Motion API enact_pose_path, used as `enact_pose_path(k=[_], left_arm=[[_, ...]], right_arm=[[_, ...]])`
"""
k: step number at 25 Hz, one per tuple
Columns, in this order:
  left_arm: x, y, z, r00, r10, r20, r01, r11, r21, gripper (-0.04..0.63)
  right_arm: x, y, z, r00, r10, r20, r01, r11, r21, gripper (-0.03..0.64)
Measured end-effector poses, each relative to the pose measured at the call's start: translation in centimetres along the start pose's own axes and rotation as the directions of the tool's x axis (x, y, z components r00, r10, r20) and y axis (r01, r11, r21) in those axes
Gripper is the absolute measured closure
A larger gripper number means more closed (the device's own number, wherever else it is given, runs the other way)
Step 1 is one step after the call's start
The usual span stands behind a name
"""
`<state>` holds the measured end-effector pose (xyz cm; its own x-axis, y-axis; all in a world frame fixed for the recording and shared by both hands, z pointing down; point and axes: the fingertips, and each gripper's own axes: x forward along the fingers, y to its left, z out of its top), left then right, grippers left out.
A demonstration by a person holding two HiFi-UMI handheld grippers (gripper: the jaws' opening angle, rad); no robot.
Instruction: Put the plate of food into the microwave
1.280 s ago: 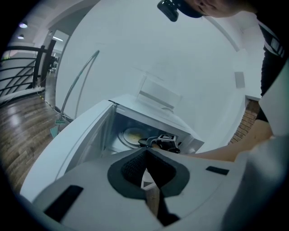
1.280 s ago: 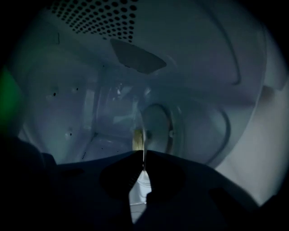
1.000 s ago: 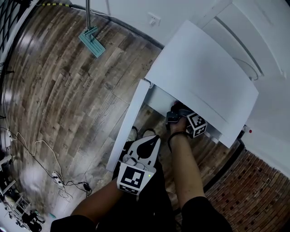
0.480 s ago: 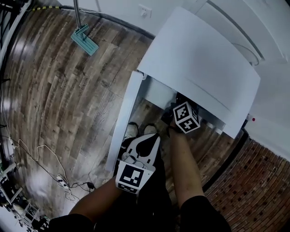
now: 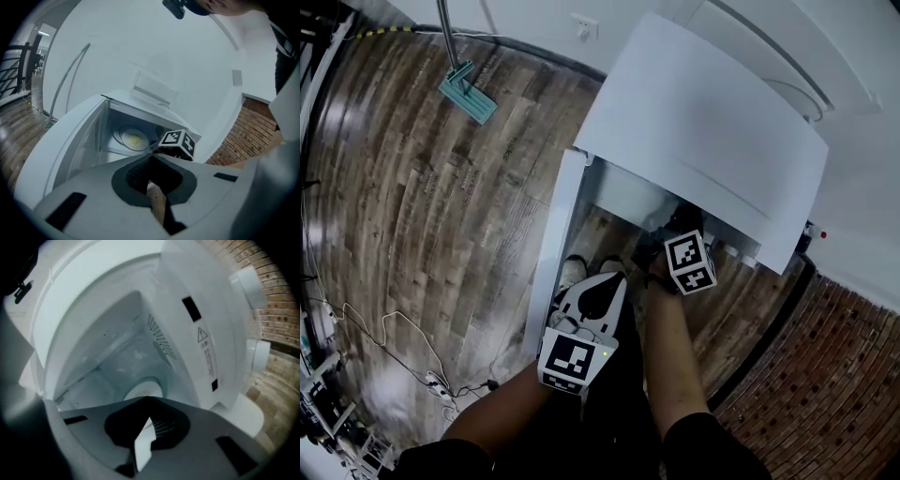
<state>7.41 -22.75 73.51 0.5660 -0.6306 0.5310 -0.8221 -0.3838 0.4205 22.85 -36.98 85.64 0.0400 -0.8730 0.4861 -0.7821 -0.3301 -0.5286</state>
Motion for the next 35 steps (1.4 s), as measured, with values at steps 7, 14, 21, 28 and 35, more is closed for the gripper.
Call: enact_pose_path(k=[7,14,21,28,35], left_arm=[[0.2,-0.3,3.2,1.0,0.012,0.003,-0.012,1.0,0.006,0.604],[-1.1,-2.5,9.6,0.998,-0.005,0.057,0.0,0.997,0.082,0.604],[-5.2,-8.0,19.6,0.986,-0.022,0.168,-0.005,0.987,0.158,0.604],[-10.6,-13.3,29.5,0.953,-0.021,0.302,-0.037,0.982,0.186,0.604],[-15.9,-16.9,36.0,0.912,-0.059,0.405,-0.052,0.965,0.258,0.604]], right_arm=[[-6.0,2.9,-0.3,0.984,0.095,-0.153,-0.127,0.969,-0.214,0.606],[-14.6,9.2,7.4,0.972,0.201,-0.125,-0.235,0.867,-0.44,0.606],[-23.0,16.6,17.3,0.954,0.299,-0.031,-0.283,0.858,-0.43,0.606],[-30.1,24.2,27.9,0.918,0.394,0.053,-0.299,0.772,-0.561,0.606],[-35.2,30.0,33.9,0.863,0.49,0.119,-0.325,0.722,-0.611,0.606]])
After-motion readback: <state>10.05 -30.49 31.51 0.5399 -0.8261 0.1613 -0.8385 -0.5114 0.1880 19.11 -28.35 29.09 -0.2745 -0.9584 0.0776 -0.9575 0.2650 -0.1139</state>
